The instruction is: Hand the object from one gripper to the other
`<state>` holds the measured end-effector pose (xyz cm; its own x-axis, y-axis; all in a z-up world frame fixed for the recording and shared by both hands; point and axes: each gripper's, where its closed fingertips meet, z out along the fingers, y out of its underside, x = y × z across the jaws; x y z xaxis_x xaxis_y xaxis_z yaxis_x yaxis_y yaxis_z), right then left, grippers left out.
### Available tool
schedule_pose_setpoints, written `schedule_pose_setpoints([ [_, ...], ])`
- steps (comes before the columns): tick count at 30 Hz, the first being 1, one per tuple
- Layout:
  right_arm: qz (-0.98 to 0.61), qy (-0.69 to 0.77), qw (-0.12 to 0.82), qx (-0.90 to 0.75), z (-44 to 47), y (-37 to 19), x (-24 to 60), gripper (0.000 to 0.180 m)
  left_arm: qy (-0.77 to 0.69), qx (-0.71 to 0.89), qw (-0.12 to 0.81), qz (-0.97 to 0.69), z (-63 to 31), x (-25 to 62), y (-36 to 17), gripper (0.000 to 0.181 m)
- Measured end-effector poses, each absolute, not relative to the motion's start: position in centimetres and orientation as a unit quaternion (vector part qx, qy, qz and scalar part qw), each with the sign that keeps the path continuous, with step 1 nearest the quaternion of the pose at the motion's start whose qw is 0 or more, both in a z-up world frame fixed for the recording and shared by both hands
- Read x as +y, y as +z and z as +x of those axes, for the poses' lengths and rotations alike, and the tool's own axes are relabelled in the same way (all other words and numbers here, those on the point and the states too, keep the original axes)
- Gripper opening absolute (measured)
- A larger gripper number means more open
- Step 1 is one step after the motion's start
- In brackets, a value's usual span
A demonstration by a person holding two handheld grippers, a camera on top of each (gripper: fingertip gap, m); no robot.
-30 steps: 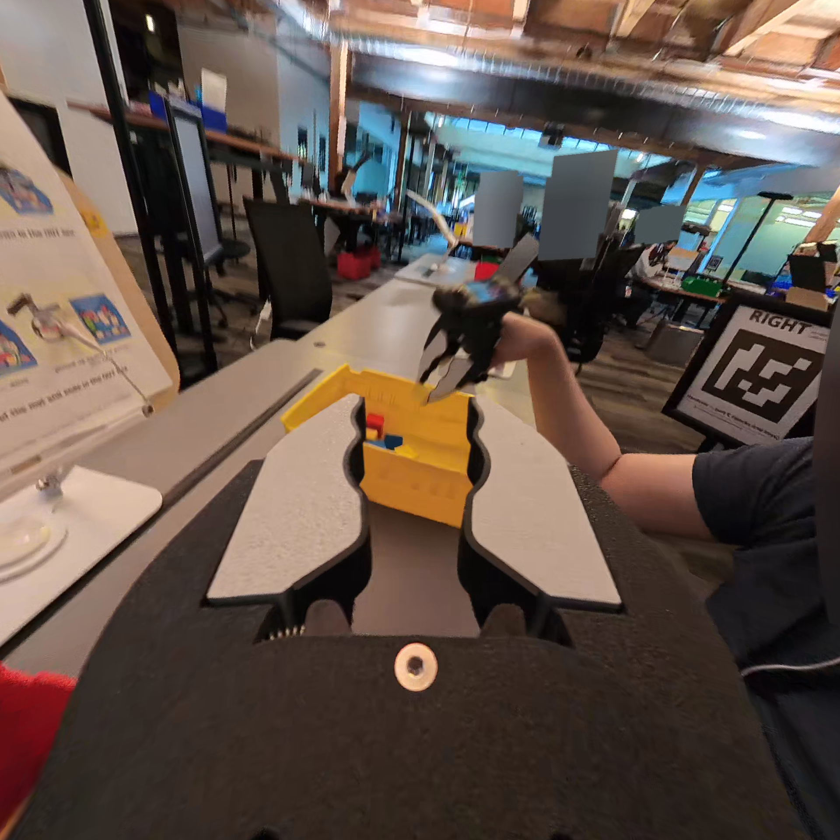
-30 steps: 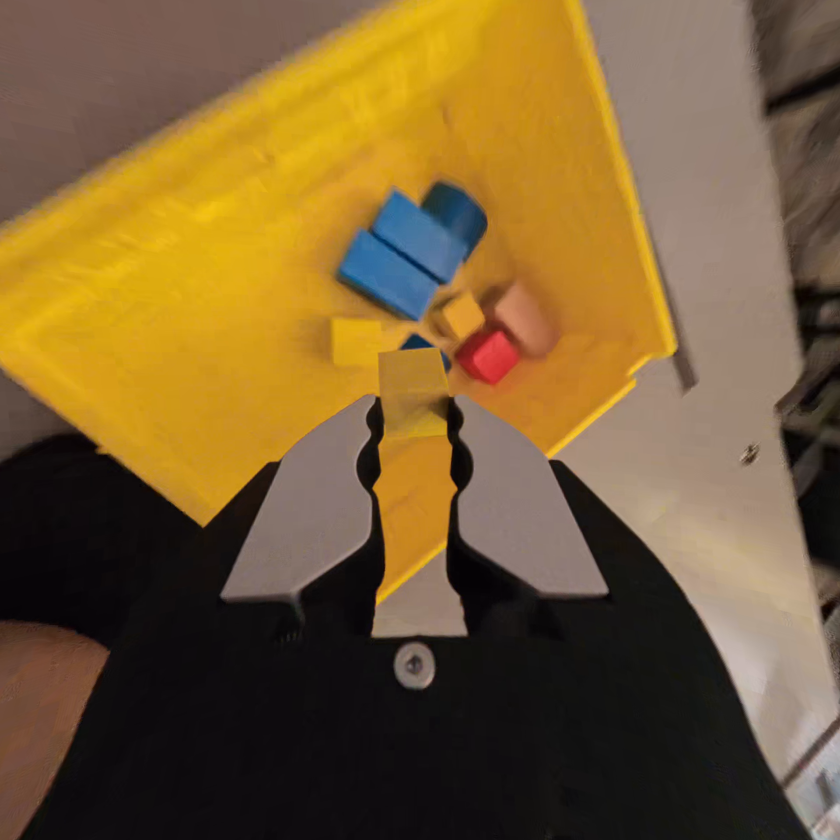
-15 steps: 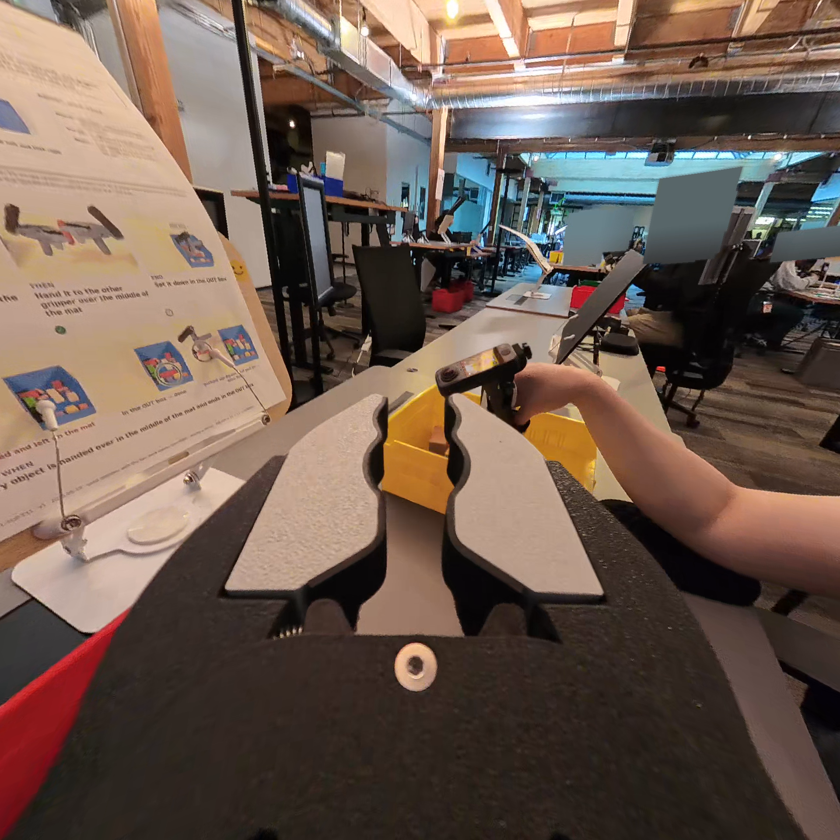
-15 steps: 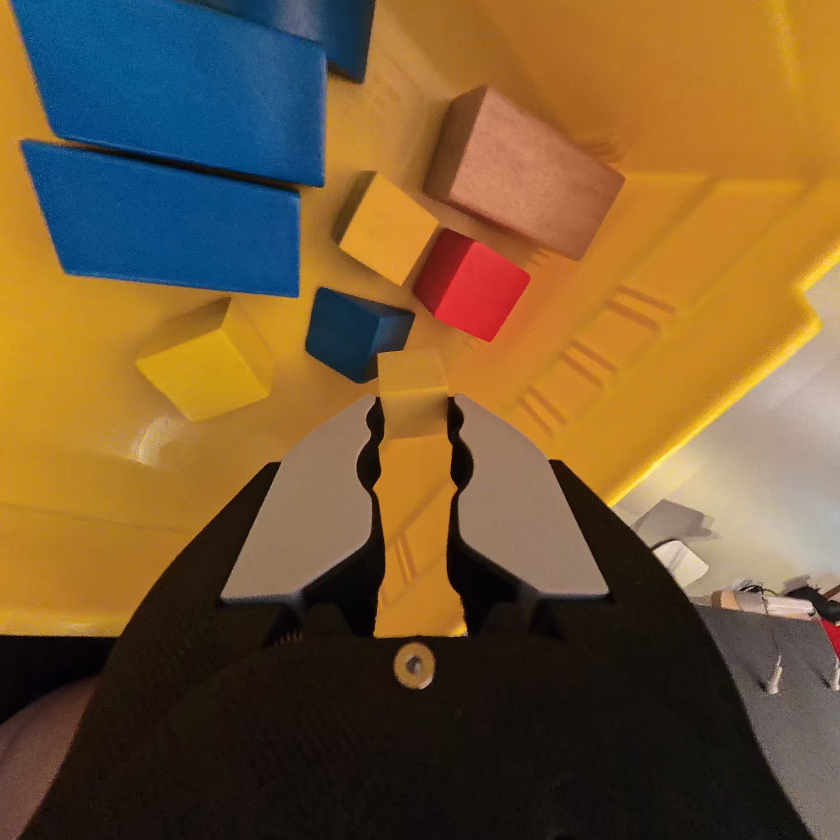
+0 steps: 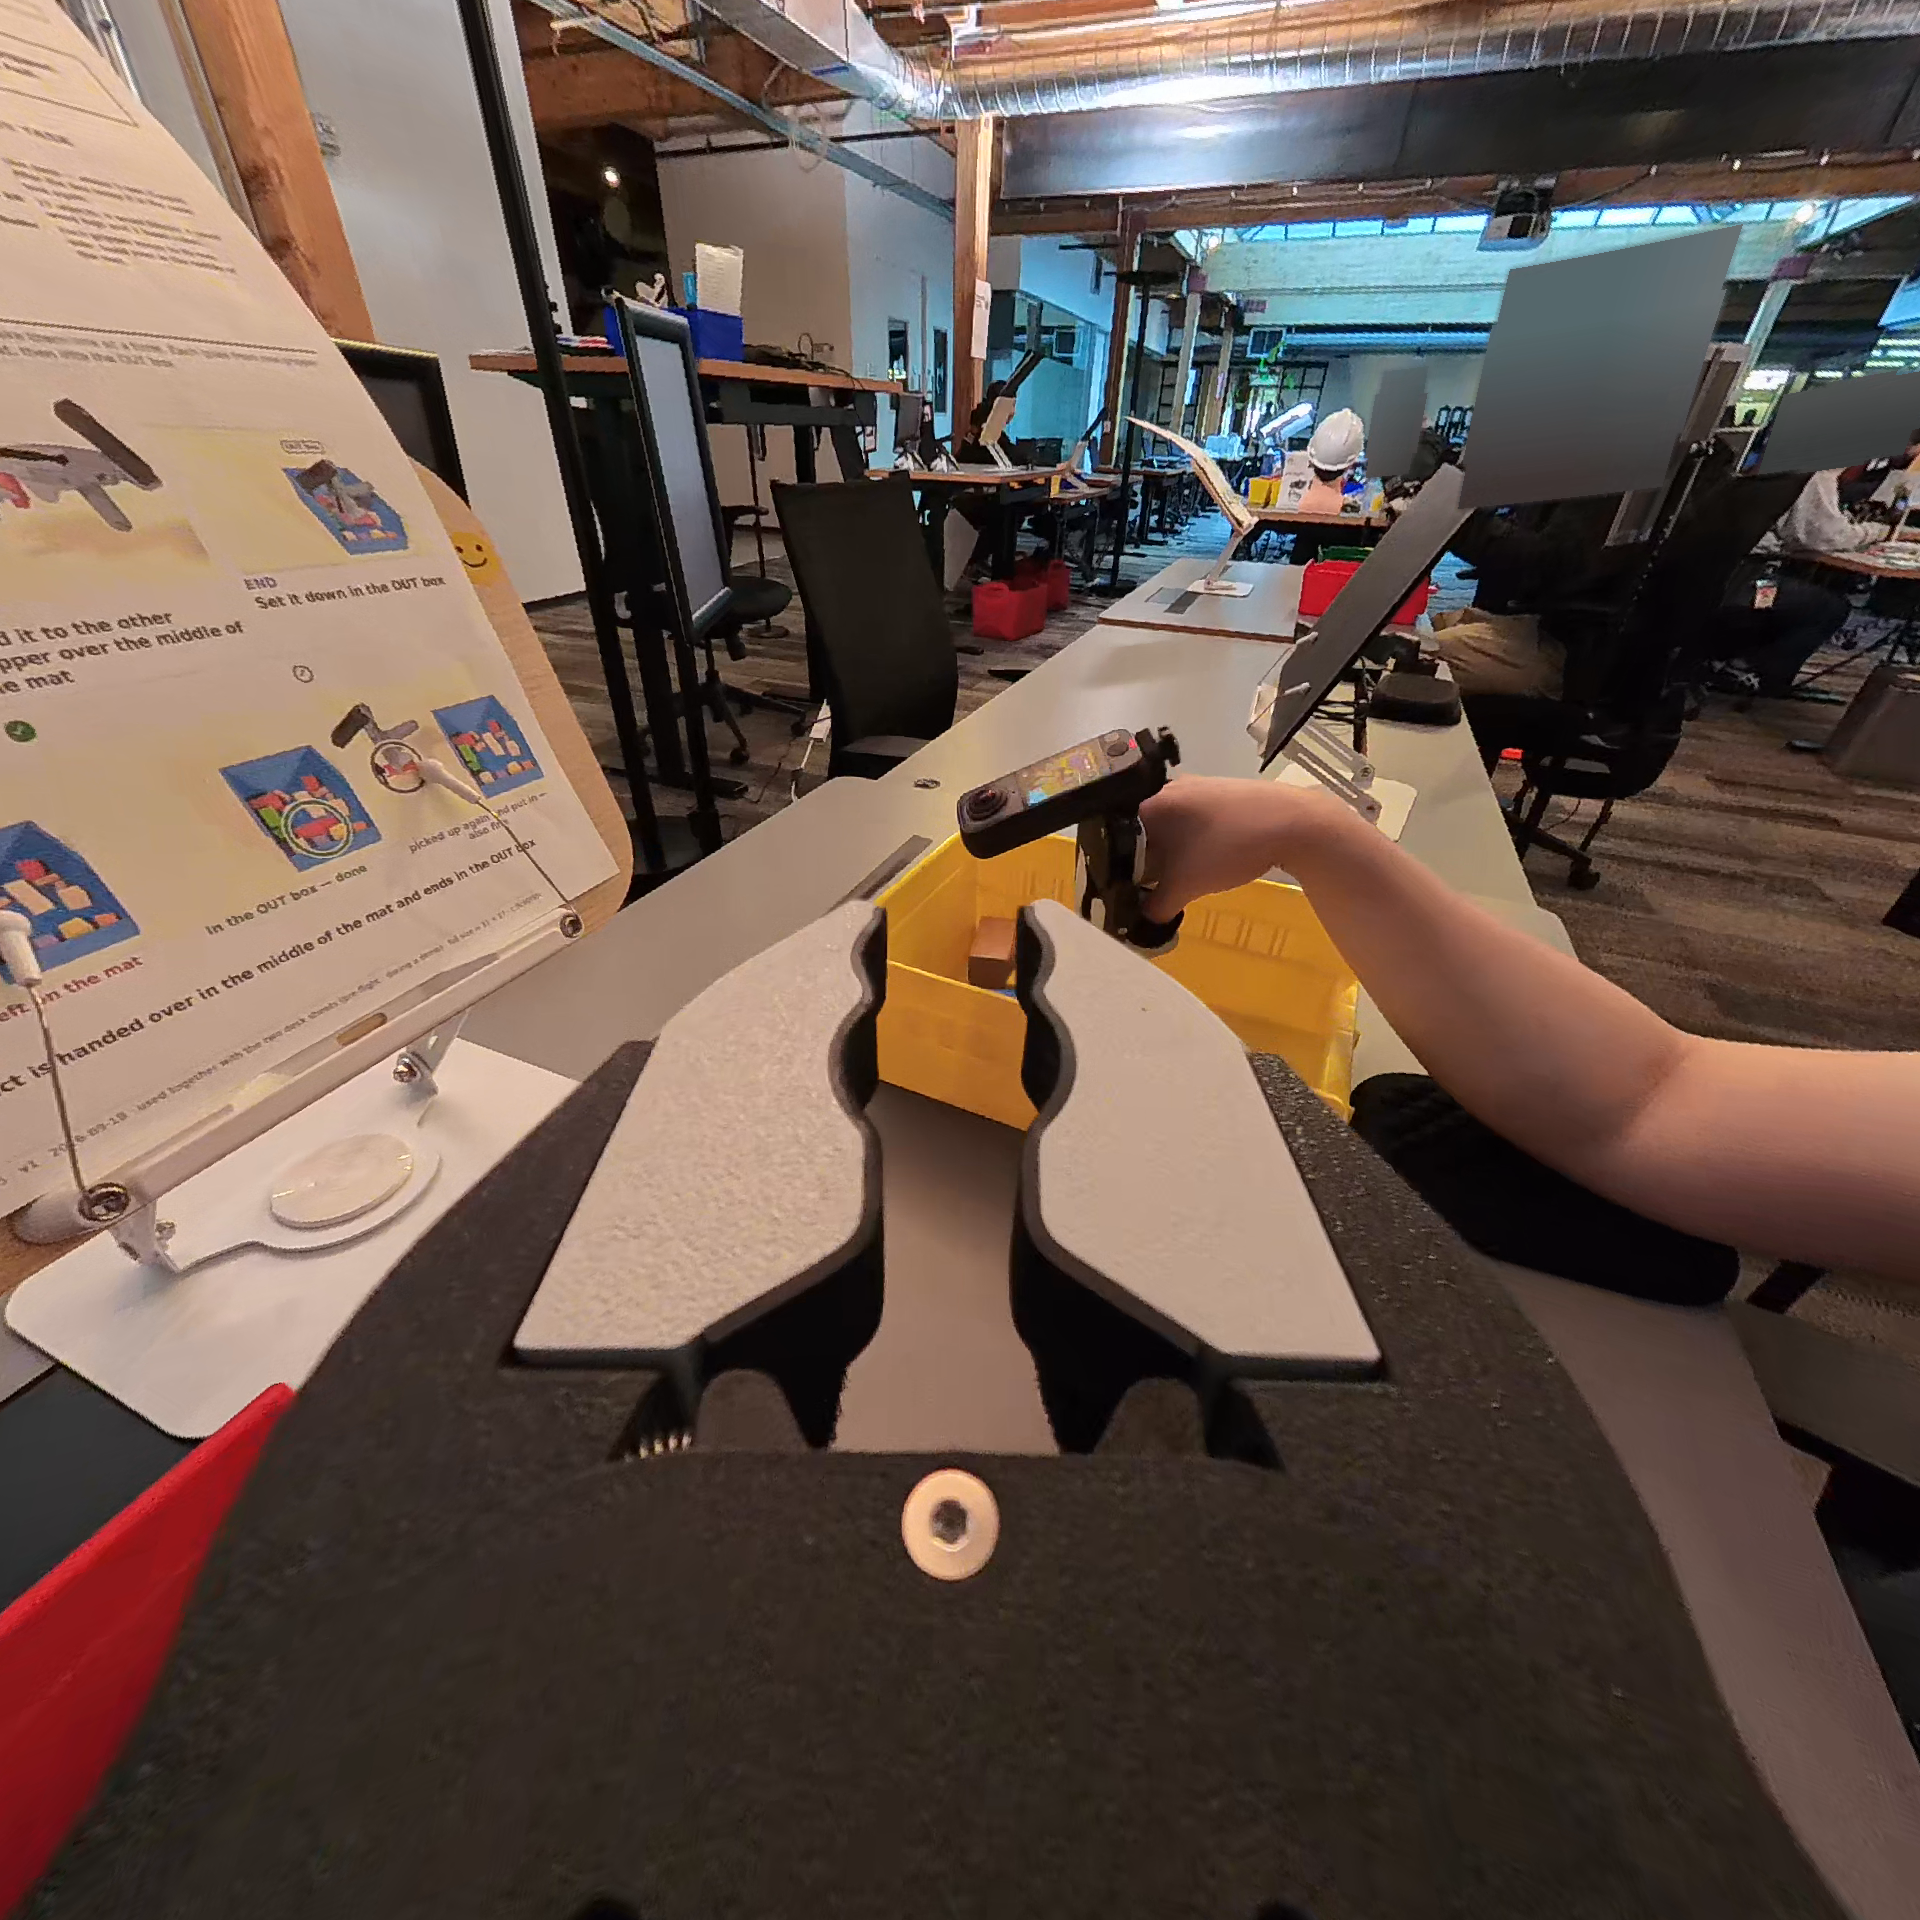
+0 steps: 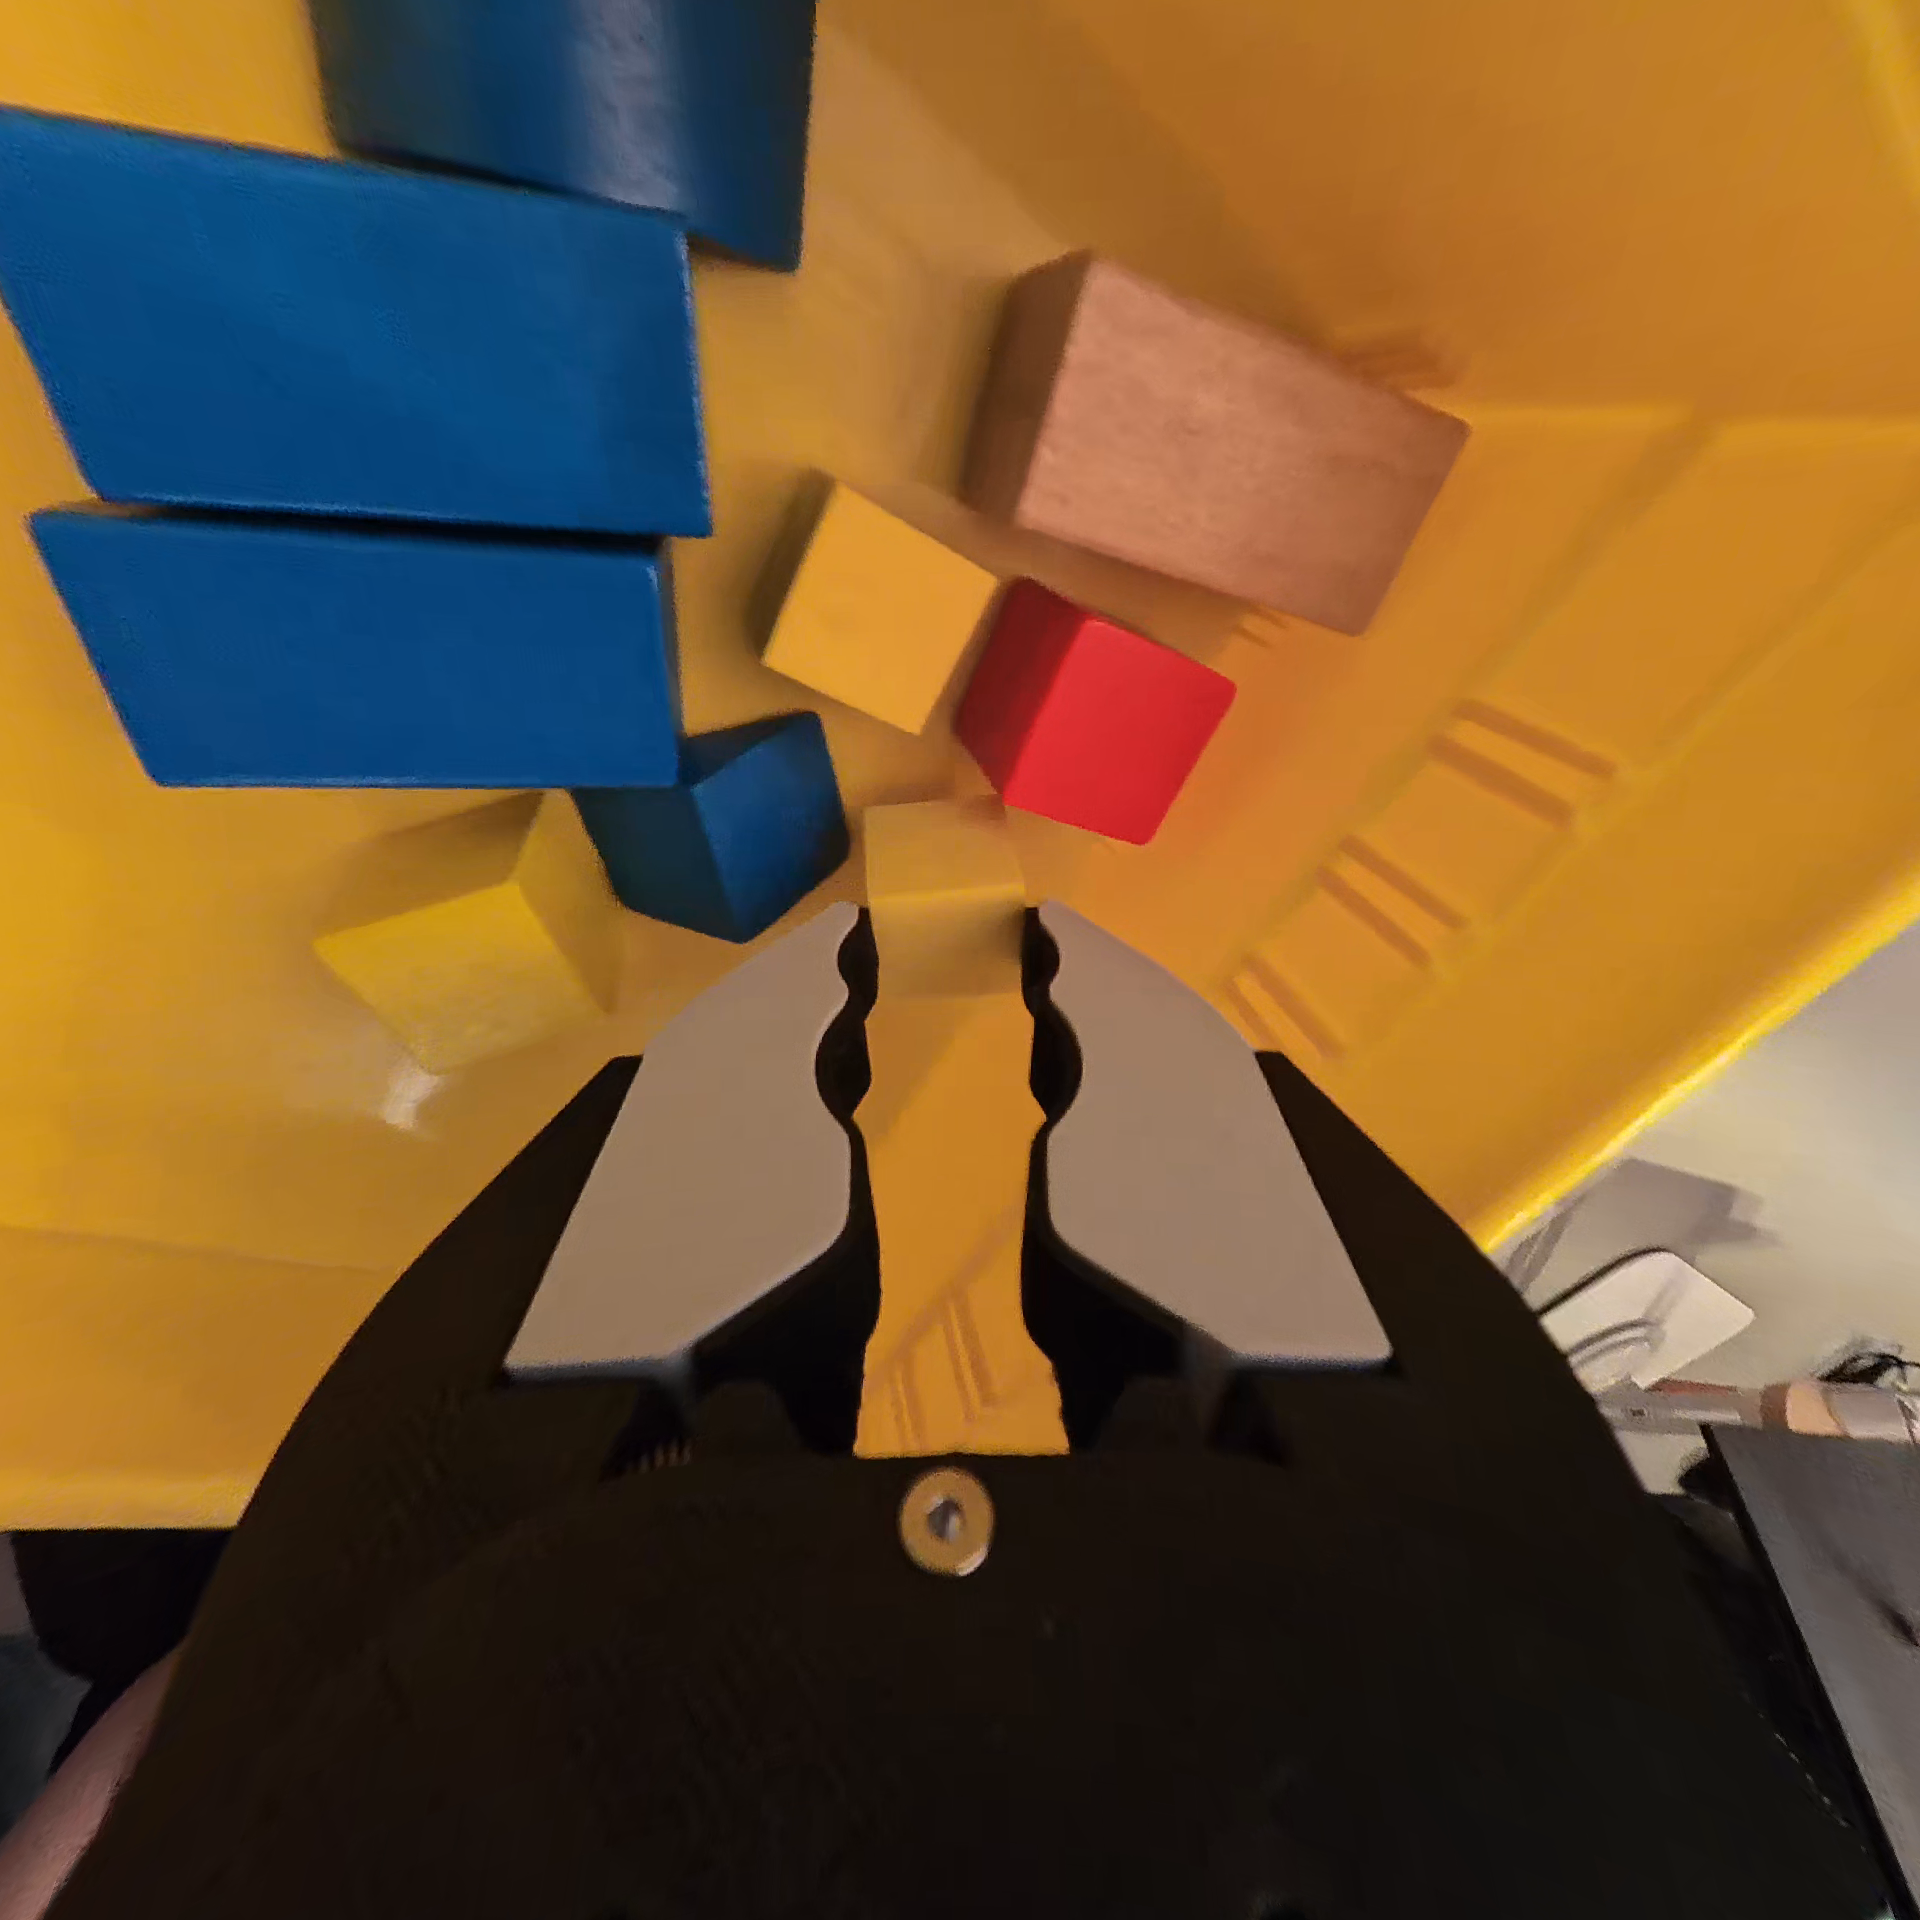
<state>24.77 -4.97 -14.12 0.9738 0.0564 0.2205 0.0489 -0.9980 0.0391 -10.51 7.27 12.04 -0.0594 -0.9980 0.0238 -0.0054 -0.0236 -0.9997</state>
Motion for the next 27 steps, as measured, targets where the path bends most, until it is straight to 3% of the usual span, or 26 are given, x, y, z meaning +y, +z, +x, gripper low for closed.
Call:
schedule_pose_setpoints([
  [9,0.995,0.097,0.017,0.008,24.8,-14.8,-4.7,0.030,-0.476,0.520,0.476,-0.526,-11.7,8.6,11.3,0.024],
  [15,0.994,0.104,-0.035,0.023,24.2,-12.0,-4.2,0.036,-0.403,0.491,0.490,-0.597,-15.6,13.1,10.3,0.028],
  [21,0.974,0.115,-0.185,0.060,22.3,-5.8,-2.1,0.036,-0.218,0.483,0.427,-0.733,-20.8,19.4,3.1,0.023],
  [27,0.953,0.151,-0.249,0.081,21.7,-2.3,-1.9,0.036,-0.254,0.542,0.299,-0.743,-17.9,18.8,-3.8,0.018],
])
